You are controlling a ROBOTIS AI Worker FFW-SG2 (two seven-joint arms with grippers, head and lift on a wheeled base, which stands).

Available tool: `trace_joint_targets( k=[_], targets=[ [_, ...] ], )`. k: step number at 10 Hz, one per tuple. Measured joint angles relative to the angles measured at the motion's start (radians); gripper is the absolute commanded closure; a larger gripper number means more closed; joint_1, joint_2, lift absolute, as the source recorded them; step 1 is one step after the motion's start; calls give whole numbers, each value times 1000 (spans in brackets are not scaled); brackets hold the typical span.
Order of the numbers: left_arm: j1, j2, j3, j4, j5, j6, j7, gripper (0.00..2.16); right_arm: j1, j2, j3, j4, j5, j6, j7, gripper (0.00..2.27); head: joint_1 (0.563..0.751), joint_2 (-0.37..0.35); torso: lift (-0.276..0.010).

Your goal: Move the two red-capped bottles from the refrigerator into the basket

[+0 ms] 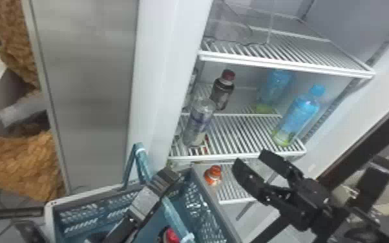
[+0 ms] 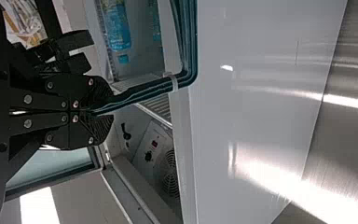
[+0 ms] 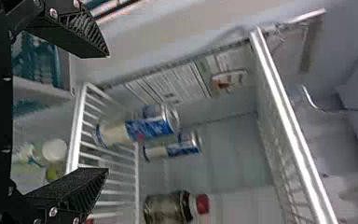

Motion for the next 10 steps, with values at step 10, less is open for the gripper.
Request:
trace_joint_targets(
  k=[10],
  targets=[
    [-20,10,-30,12,1,5,0,1204,-183,32,6,310,101,-339,-125,139,695,-350,0]
  ],
)
